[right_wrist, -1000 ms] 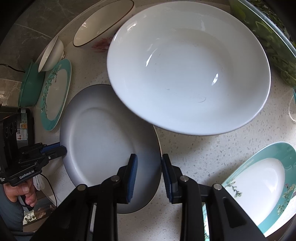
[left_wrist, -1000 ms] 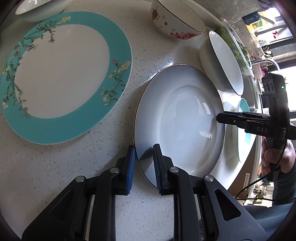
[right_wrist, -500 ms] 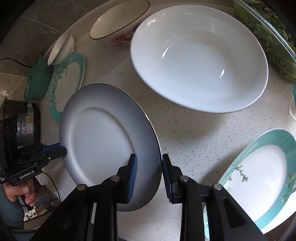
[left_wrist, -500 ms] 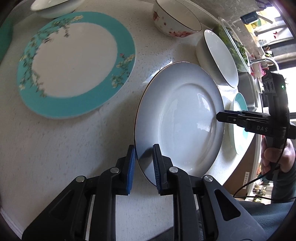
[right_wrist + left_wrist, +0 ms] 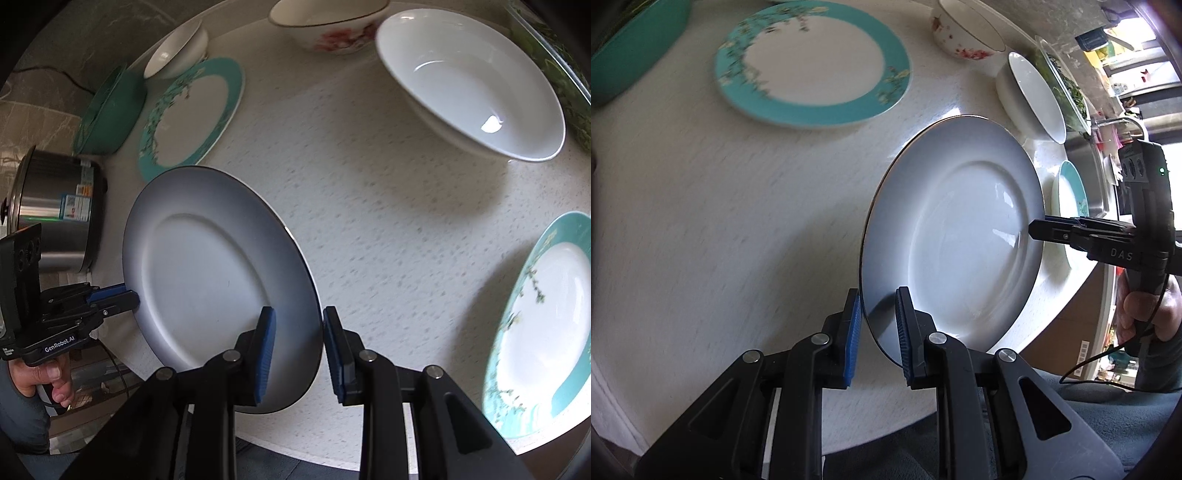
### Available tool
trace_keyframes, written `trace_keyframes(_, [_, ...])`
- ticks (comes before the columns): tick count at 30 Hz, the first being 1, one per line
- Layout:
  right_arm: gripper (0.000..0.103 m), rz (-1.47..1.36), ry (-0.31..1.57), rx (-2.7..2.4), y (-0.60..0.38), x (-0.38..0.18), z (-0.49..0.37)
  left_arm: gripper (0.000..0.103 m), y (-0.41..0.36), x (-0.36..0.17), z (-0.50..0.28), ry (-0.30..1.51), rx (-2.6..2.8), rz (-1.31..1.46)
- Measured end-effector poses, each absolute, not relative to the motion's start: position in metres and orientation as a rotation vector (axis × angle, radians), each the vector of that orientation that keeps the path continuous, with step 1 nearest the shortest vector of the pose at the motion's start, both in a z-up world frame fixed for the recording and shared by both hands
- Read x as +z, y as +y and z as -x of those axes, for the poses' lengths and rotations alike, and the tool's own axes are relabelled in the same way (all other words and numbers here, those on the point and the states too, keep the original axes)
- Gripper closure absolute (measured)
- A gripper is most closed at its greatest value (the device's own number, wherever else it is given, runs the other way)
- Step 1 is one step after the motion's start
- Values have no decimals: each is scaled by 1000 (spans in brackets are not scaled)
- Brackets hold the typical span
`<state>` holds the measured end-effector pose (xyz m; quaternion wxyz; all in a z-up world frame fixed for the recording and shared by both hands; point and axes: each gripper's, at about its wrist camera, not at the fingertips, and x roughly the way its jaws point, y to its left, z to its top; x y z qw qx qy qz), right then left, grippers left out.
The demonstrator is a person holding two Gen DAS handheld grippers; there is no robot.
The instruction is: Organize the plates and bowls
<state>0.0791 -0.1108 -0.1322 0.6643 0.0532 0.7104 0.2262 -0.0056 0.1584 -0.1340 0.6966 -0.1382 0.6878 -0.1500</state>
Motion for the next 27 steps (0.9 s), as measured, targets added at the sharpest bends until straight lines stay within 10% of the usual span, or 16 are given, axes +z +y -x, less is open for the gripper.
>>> trace_keyframes(27, [73, -87, 1614, 480, -84, -171, -52, 81, 178, -181, 46, 1540, -271, 290])
